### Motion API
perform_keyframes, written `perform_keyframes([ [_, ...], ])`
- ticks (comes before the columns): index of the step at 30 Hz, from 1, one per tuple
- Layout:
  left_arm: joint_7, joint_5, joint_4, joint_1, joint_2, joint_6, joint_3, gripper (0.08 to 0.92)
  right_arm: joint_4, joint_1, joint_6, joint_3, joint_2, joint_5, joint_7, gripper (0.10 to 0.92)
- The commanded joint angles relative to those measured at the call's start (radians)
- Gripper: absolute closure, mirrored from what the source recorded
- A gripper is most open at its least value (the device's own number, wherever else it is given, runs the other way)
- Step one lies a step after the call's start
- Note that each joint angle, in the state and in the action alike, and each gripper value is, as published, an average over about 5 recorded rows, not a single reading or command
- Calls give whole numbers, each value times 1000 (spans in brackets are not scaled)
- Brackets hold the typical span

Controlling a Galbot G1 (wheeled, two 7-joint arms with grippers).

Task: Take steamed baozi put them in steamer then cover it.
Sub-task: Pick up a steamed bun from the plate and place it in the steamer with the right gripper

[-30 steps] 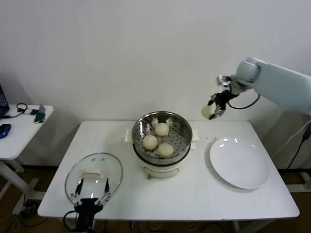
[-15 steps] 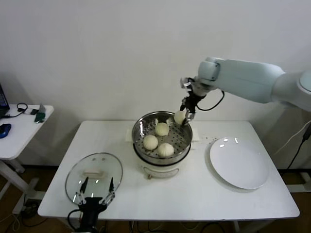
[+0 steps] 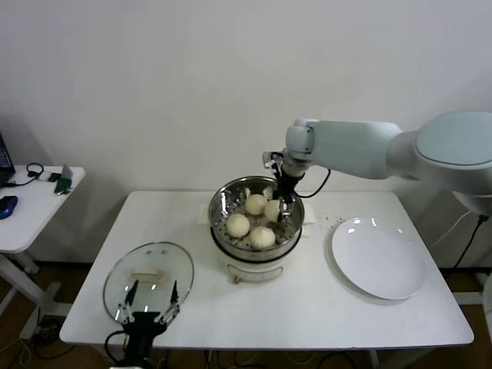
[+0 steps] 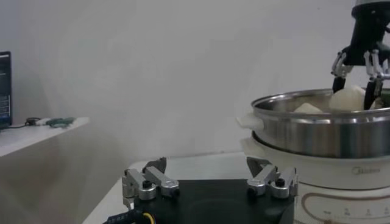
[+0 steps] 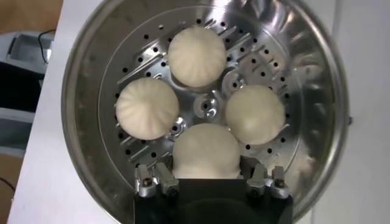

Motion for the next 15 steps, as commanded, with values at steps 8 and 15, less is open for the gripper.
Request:
perform_keyframes([
  [8, 0, 3, 5, -17, -3, 10, 12, 177, -22, -40, -9, -13, 16, -48, 10, 308],
  [15, -1, 7, 4, -21, -4, 12, 16, 177, -25, -44, -23, 11, 13, -49, 16, 213],
])
